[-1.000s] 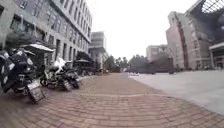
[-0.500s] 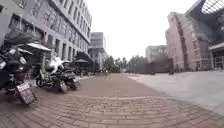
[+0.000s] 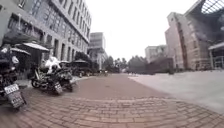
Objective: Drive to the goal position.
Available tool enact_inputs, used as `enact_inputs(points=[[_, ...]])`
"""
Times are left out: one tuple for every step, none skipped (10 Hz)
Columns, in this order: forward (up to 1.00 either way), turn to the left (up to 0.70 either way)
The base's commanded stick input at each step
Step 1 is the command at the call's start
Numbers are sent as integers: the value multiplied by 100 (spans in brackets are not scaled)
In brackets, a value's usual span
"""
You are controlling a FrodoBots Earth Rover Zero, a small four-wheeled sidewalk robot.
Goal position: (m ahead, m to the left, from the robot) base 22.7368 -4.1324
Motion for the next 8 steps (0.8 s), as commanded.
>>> enact_inputs(points=[[45, 0], [45, 0], [45, 0], [45, 0], [45, 0], [45, 0], [45, 0], [45, 0]])
